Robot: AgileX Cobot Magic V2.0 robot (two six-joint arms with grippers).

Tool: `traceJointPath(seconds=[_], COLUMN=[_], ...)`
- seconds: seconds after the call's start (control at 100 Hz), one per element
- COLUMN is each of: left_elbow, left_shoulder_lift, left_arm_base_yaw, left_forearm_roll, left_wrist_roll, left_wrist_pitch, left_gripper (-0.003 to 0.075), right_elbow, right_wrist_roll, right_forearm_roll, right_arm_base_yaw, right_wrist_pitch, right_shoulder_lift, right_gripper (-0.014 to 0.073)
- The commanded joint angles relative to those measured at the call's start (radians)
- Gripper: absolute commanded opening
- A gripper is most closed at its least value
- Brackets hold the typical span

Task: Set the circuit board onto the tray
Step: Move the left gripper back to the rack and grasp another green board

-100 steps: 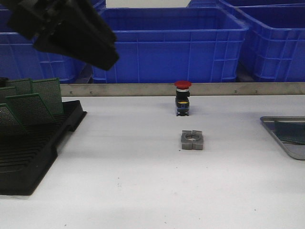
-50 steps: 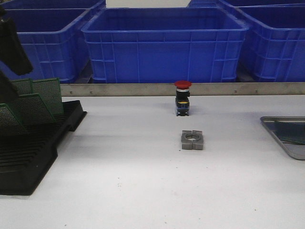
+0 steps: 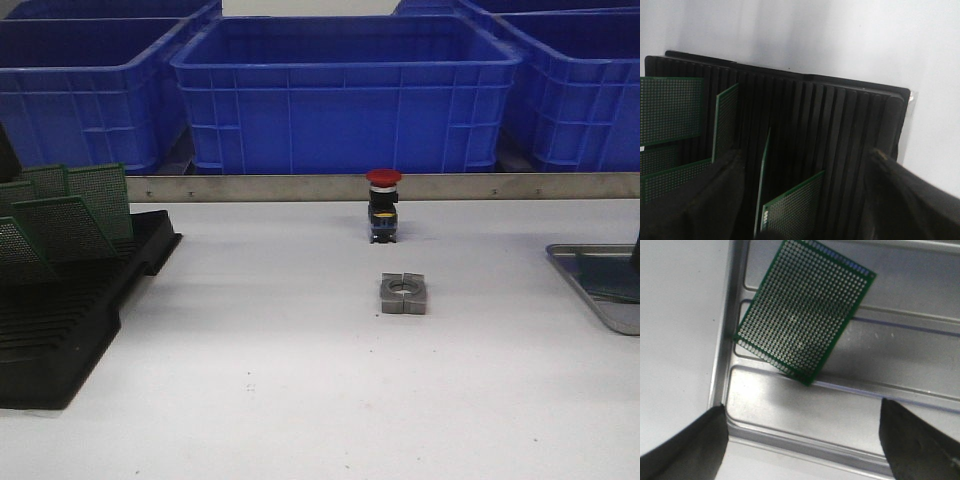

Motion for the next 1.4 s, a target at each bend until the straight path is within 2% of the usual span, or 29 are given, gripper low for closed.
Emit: traceJointPath(seconds=[0.0, 0.17, 0.34, 0.85, 0.94, 1.11, 1.25, 1.39], left_elbow=[-0.025, -0.025, -0.025, -0.025, -0.025, -0.027, -0.027, -0.028], left_shoulder_lift=[-0.019, 0.025, 0.060, 0.118, 0.130, 0.132, 0.132, 0.132], left_arm_base_yaw=[0.003, 0.003, 0.003, 0.003, 0.003, 0.003, 0.003, 0.003], left_forearm_roll=[-0.015, -0.015, -0.015, -0.013, -0.013, -0.013, -0.013, -0.013], left_wrist_roll=[-0.015, -0.038, -0.038, -0.038, -0.038, -0.038, -0.038, -0.038], left_wrist_pitch=[-0.036, -0.054, -0.103, -0.164, -0.166, -0.188, -0.205, -0.222], left_gripper=[0.0471, 0.0470, 0.0417, 0.0407, 0.0338, 0.0122, -0.0019, -0.0020], right_elbow=[-0.028, -0.028, -0.028, -0.028, -0.028, -0.028, -0.028, -0.028], right_wrist_roll=[-0.003, -0.003, -0.003, -0.003, -0.003, -0.003, -0.003, -0.003], right_forearm_roll=[0.022, 0.022, 0.022, 0.022, 0.022, 0.022, 0.022, 0.022], right_arm_base_yaw=[-0.007, -0.007, -0.007, -0.007, -0.007, -0.007, -0.007, -0.007], right_wrist_pitch=[-0.019, -0.017, -0.017, -0.016, -0.016, -0.011, -0.008, -0.008], right_shoulder_lift=[-0.049, -0.049, -0.049, -0.049, -0.049, -0.049, -0.049, -0.049], right_gripper=[0.0629, 0.0629, 0.0629, 0.0606, 0.0587, 0.0570, 0.0570, 0.0570])
